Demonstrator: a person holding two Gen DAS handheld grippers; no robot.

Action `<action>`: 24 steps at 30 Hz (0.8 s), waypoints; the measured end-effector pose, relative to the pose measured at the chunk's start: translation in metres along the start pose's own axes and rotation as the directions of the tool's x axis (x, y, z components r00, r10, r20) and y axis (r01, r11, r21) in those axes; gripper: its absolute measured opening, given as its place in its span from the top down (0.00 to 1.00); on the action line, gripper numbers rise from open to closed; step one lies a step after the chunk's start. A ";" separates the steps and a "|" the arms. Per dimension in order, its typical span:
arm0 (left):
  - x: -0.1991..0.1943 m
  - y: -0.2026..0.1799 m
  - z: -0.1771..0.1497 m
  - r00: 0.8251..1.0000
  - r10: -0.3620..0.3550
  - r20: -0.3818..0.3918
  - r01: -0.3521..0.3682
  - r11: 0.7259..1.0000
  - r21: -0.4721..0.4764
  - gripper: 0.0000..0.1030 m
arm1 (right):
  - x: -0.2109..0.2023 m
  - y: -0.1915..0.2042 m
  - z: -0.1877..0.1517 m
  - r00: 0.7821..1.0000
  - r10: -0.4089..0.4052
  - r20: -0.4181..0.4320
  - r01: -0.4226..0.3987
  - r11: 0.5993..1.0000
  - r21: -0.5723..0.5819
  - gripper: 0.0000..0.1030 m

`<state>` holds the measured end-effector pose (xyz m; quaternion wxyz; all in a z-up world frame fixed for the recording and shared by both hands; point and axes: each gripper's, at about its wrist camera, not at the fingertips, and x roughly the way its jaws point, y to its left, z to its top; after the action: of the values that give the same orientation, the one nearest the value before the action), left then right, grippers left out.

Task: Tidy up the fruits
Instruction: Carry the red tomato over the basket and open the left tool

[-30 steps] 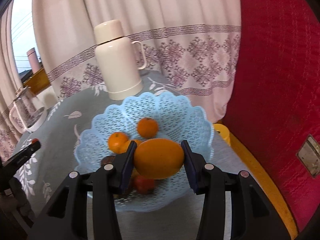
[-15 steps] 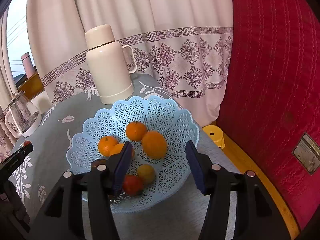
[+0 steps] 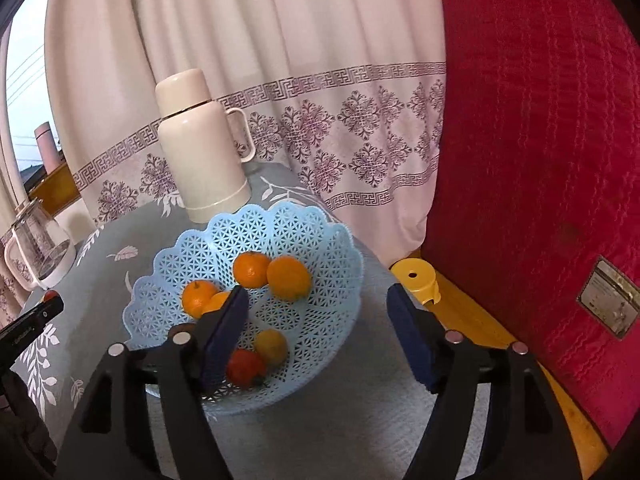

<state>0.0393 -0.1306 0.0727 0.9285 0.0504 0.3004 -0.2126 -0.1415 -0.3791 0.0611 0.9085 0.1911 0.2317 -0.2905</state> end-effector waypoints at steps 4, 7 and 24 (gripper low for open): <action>-0.002 -0.016 0.002 0.999 -0.042 -0.007 0.042 0.999 0.012 0.72 | 0.000 -0.001 0.000 1.000 0.006 0.001 -0.006 1.000 0.001 0.29; -0.004 -0.030 0.004 0.998 -0.067 -0.006 0.067 0.997 0.026 0.72 | 0.001 0.000 -0.001 1.000 0.000 -0.001 0.000 1.000 -0.011 0.26; -0.004 -0.112 0.015 0.985 -0.174 -0.007 0.173 0.976 0.132 0.72 | 0.003 0.001 0.004 0.998 -0.063 -0.008 0.062 0.997 -0.054 0.23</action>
<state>-0.0033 -0.2340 0.0905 0.9017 0.0849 0.2865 -0.3125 -0.1379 -0.3820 0.0631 0.9026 0.1608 0.2496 -0.3117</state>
